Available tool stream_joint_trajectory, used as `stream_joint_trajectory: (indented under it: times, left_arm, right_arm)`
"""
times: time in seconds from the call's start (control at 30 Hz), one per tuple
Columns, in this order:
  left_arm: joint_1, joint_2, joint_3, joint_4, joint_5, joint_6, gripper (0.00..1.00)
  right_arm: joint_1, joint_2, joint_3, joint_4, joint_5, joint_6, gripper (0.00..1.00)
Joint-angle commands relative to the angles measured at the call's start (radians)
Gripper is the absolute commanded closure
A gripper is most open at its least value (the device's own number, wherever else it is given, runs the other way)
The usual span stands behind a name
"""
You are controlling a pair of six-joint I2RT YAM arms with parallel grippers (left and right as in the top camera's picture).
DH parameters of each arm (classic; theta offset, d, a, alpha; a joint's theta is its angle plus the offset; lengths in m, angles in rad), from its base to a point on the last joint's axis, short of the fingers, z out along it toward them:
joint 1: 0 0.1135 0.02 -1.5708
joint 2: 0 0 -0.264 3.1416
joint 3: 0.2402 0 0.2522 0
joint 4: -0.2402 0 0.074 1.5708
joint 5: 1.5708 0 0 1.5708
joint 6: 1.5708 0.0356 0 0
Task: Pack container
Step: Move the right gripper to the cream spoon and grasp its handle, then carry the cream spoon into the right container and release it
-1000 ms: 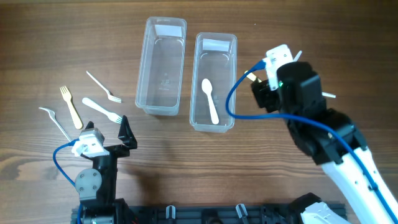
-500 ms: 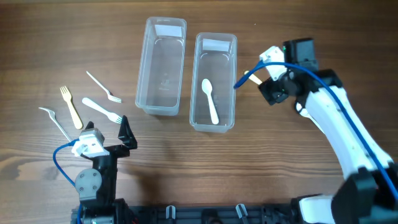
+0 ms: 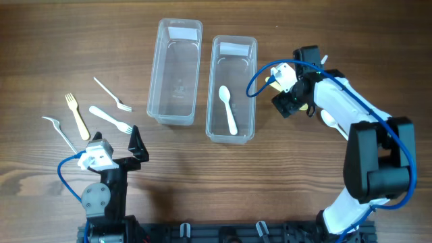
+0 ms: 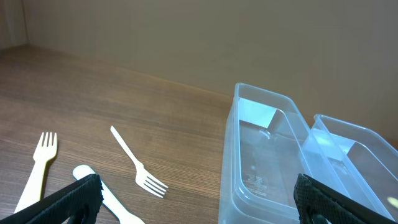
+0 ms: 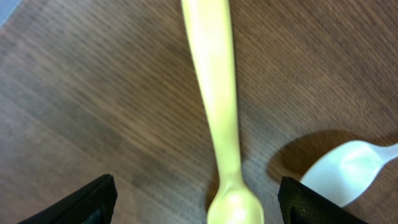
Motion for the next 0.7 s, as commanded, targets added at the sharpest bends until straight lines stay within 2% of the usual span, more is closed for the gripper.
stream_joint_trajectory:
  times: [0.0,0.23,0.3,0.37,0.43,0.47,0.5,0.67]
  left_arm:
    - [-0.003,-0.007,-0.008,0.002,0.001,0.019,0.00]
    - [-0.003,-0.007,-0.008,0.002,0.001,0.019,0.00]
    - [-0.003,-0.007,-0.008,0.002,0.001,0.020,0.00]
    - [-0.003,-0.007,-0.008,0.002,0.001,0.020,0.00]
    - [-0.003,-0.007,-0.008,0.002,0.001,0.019,0.00]
    - [-0.003,-0.007,-0.008,0.002,0.001,0.019,0.00]
    - [-0.003,-0.007,-0.008,0.002,0.001,0.020,0.00]
    - [-0.003,-0.007,-0.008,0.002,0.001,0.019,0.00]
  right_arm:
    - [-0.004,0.017,0.014,0.036,-0.027,-0.005,0.16]
    - [-0.007,0.061,0.014,0.086,-0.064,-0.006,0.14]
    - [-0.021,0.095,0.014,0.085,-0.064,-0.006,0.16]
    - [-0.036,0.127,0.015,0.076,-0.064,-0.005,0.22]
    - [-0.037,0.132,0.014,0.068,-0.068,-0.005,0.32]
    - [-0.037,0.131,0.015,0.066,-0.067,0.000,0.75]
    - [-0.037,0.131,0.015,0.066,-0.066,0.019,0.96]
    - [-0.036,0.131,0.015,0.045,-0.036,0.097,0.96]
